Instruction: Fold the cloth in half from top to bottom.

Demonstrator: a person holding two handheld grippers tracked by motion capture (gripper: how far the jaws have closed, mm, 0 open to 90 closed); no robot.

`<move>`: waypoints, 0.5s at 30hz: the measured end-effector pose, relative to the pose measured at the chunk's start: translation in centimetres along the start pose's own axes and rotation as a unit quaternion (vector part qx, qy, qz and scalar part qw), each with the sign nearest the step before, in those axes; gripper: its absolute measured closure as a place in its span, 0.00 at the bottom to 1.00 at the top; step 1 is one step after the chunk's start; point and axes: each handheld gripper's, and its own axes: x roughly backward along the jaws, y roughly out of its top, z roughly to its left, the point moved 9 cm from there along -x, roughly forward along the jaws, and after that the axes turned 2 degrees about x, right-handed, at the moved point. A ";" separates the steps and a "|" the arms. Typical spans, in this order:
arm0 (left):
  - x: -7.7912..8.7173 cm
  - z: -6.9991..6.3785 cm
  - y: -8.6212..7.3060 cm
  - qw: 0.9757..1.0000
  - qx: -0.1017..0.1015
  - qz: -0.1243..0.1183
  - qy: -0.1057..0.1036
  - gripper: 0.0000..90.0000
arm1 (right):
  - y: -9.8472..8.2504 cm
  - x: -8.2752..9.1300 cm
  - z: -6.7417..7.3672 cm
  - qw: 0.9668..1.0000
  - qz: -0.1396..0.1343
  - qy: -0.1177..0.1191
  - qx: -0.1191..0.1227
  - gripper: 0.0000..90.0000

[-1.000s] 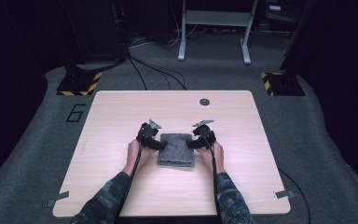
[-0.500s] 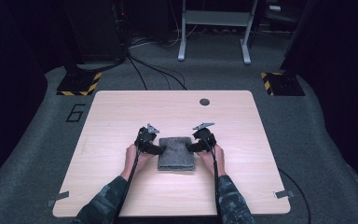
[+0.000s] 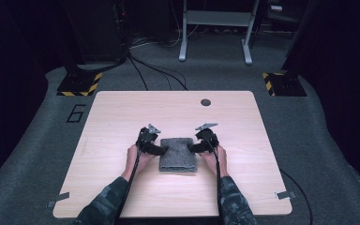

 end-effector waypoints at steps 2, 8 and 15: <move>0.5 0.1 0.3 1.000 0.005 -0.010 0.004 0.16 | 0.0 0.3 -0.1 1.000 -0.007 0.012 -0.011 0.18; 2.2 0.4 0.5 1.000 -0.003 -0.019 0.003 0.13 | 0.3 2.8 -0.7 0.999 -0.034 0.015 -0.014 0.14; 5.0 1.1 -0.4 1.000 -0.008 -0.027 0.014 0.10 | -1.0 6.6 -1.2 0.999 -0.050 0.008 -0.015 0.08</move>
